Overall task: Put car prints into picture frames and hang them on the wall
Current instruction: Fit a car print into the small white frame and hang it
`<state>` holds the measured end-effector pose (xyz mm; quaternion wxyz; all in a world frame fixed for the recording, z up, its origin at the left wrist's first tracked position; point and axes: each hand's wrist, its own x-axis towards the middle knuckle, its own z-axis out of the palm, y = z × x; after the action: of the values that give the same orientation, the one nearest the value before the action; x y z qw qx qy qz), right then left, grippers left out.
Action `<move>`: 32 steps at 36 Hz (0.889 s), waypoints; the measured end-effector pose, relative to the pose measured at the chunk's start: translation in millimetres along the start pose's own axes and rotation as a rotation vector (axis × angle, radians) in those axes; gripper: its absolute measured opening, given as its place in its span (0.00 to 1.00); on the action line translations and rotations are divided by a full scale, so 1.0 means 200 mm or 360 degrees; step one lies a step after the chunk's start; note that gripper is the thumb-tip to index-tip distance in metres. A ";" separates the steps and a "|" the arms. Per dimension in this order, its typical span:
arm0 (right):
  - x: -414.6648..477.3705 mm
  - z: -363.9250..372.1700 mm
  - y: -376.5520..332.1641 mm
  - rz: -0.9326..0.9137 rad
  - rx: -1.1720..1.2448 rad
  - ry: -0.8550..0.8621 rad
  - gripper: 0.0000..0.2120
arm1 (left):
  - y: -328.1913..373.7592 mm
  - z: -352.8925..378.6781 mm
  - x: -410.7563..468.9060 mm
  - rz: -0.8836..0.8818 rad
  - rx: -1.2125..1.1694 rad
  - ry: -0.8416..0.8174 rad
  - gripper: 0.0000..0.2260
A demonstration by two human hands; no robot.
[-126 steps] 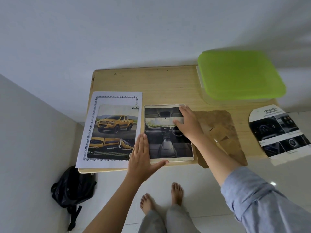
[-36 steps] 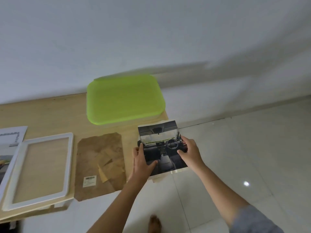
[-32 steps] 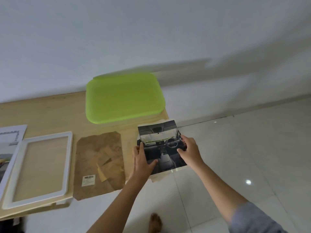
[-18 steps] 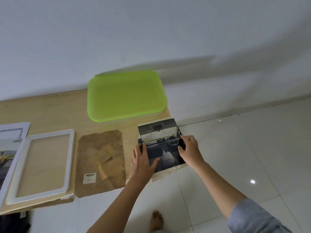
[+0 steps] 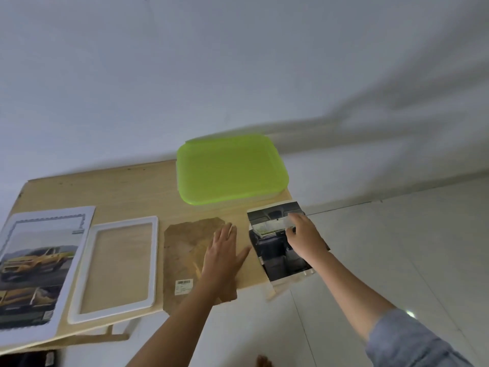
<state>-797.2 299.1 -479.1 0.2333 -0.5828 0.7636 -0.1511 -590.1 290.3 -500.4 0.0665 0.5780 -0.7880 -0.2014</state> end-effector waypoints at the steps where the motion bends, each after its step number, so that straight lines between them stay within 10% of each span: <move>1: 0.01 0.01 -0.07 -0.0034 -0.0017 0.0006 0.19 | -0.06 -0.05 0.00 0.0003 -0.0013 0.0039 0.29; 8: 0.04 0.20 -0.67 -0.0261 -0.0037 0.0003 0.23 | -0.62 -0.46 -0.10 -0.0116 0.0004 0.0255 0.42; 22: -0.13 1.10 -1.80 -0.0593 0.0129 -0.0370 0.23 | -1.88 -0.73 -0.71 -0.0617 -0.0235 0.0256 0.30; 32: -0.04 1.43 -2.11 -0.0668 0.0005 -0.0621 0.25 | -2.17 -0.55 -0.91 -0.0698 -0.0146 0.0135 0.49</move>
<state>-296.2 201.8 -507.6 0.3403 -0.7458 0.5667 -0.0823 -109.8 326.3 -547.5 0.0805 0.7398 -0.6299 -0.2221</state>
